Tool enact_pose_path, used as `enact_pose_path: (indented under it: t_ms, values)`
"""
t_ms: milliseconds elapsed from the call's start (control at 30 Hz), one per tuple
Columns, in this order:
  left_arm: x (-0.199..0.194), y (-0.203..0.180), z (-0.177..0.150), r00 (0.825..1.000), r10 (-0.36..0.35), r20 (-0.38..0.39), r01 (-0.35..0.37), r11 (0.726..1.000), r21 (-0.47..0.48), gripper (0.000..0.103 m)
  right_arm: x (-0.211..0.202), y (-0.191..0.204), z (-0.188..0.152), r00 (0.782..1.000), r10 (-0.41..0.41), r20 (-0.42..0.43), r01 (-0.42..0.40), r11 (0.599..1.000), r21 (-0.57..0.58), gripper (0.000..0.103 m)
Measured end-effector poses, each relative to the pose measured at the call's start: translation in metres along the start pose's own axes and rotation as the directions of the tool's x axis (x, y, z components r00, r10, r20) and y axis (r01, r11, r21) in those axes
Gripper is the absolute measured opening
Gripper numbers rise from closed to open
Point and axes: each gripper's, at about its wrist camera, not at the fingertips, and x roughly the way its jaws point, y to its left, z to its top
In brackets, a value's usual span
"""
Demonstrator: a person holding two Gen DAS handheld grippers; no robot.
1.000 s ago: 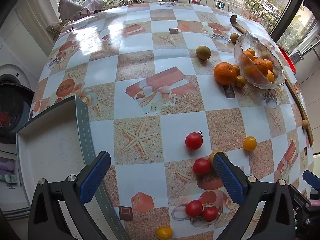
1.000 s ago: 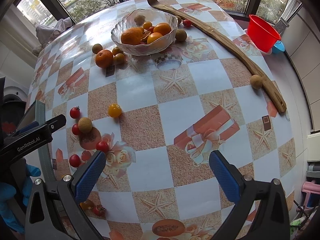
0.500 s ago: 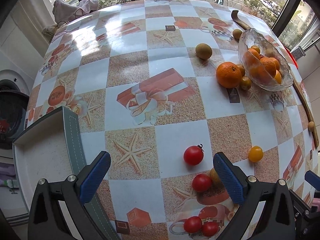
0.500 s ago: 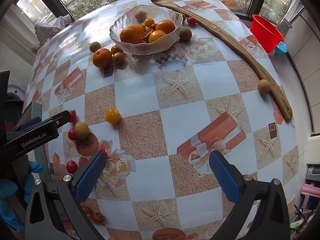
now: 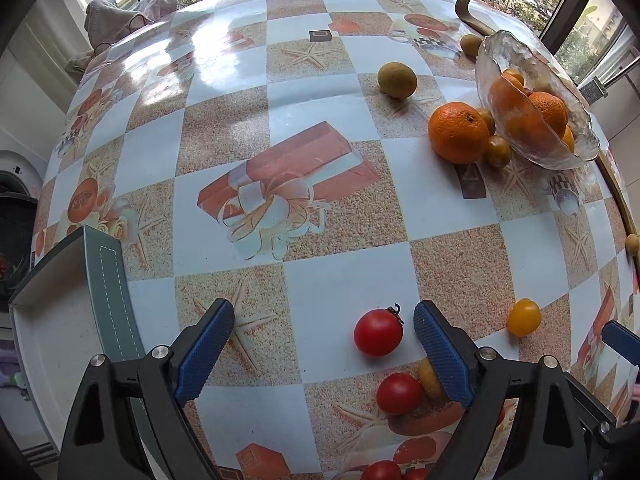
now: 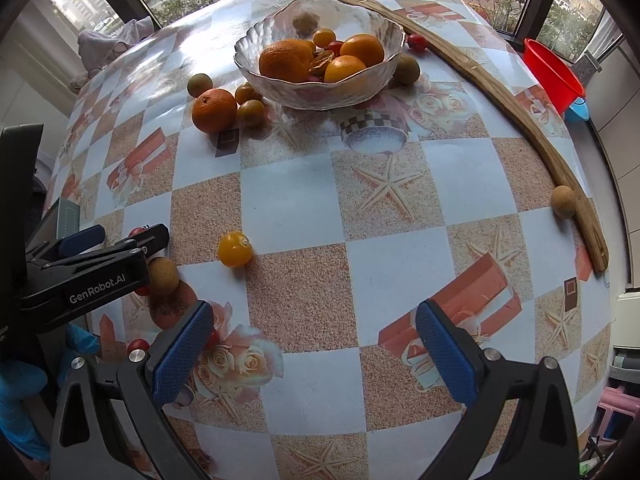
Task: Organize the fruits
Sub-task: 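Grasp a red cherry tomato with the left gripper while the right grasps a yellow one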
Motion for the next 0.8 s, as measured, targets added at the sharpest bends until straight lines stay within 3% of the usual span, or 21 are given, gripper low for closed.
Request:
enact_pose_path:
  t_ms: [100, 200, 267, 333, 400, 533, 600, 800]
  values:
    - [0.001, 0.002, 0.0, 1.0, -0.016, 0.006, 0.016, 1.0, 0.006, 0.085, 0.007, 0.008, 0.004, 1.0, 0.012, -0.003, -0.012, 0.999, -0.033, 0.087]
    - [-0.004, -0.002, 0.0, 1.0, -0.025, 0.018, 0.024, 0.999, 0.028, 0.07, 0.014, 0.018, 0.007, 0.999, 0.038, -0.004, -0.038, 0.997, -0.072, 0.077]
    - [-0.008, -0.01, 0.0, 0.999, -0.032, 0.027, 0.031, 0.998, 0.049, 0.056, 0.018, 0.025, 0.009, 0.999, 0.044, -0.001, -0.043, 0.994, -0.103, 0.07]
    - [-0.011, -0.014, 0.002, 0.998, -0.048, 0.031, 0.046, 0.996, 0.072, 0.032, 0.019, 0.033, 0.011, 0.999, 0.037, 0.015, -0.034, 0.989, -0.142, 0.065]
    - [-0.013, -0.016, 0.004, 0.996, -0.084, 0.026, 0.081, 0.994, 0.074, 0.02, 0.02, 0.039, 0.014, 0.999, 0.03, 0.028, -0.025, 0.985, -0.171, 0.056]
    - [-0.014, -0.014, 0.005, 0.994, -0.104, 0.02, 0.103, 0.993, 0.058, 0.02, 0.022, 0.045, 0.017, 0.997, 0.068, 0.021, -0.063, 0.98, -0.189, 0.02]
    - [-0.019, -0.008, 0.002, 0.99, -0.14, 0.026, 0.139, 0.99, 0.026, 0.02, 0.019, 0.045, 0.018, 0.997, 0.077, 0.019, -0.072, 0.982, -0.174, 0.02]
    - [-0.048, 0.013, -0.008, 0.985, -0.154, 0.078, 0.156, 0.988, -0.019, 0.02, 0.003, 0.036, 0.017, 0.992, 0.126, 0.013, -0.124, 0.985, -0.123, 0.021]
